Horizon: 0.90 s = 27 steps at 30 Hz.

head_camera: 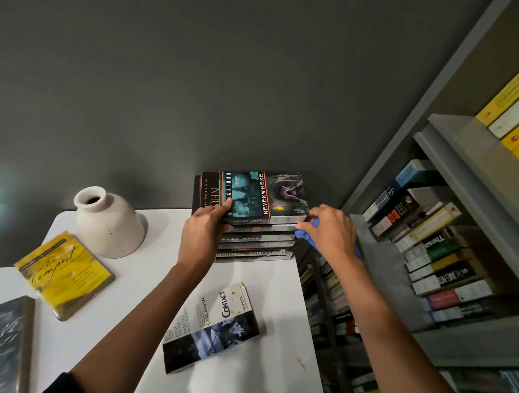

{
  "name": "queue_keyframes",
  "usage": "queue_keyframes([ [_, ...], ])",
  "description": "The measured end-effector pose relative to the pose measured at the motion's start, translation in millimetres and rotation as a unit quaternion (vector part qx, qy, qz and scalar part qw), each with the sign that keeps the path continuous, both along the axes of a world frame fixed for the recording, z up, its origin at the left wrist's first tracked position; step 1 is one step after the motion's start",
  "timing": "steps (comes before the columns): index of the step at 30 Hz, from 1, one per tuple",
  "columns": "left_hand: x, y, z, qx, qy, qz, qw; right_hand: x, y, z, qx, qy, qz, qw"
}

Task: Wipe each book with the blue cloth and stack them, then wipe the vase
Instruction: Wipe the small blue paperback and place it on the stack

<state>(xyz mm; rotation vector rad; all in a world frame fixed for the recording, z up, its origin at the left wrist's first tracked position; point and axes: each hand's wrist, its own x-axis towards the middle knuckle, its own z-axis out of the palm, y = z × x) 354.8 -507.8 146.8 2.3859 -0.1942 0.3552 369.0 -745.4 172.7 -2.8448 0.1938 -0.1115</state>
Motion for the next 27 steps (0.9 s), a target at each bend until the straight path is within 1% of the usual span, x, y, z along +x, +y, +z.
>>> queue_keyframes([
  [10, 0, -1, -6, -0.002, 0.018, 0.012, 1.0, -2, 1, -5, 0.021, 0.008, -0.022, 1.0],
  [14, -2, 4, -6, 0.011, 0.028, -0.025, 0.999, -12, 1, -10, 0.079, 0.038, -0.058, 0.994],
  [16, -13, 10, -8, 0.014, 0.014, -0.038, 0.999, -22, 2, -13, 0.106, 0.047, -0.084, 0.99],
  [19, -40, 23, -13, -0.004, -0.014, -0.009, 1.0, -42, 9, -22, 0.134, 0.058, -0.102, 0.984],
  [22, -75, 44, -26, -0.031, -0.01, 0.032, 0.999, -65, 24, -34, 0.175, 0.076, -0.099, 0.977],
  [27, -145, 100, -58, -0.038, 0.037, 0.1, 0.994, -104, 86, -48, 0.186, 0.135, -0.026, 0.973],
])
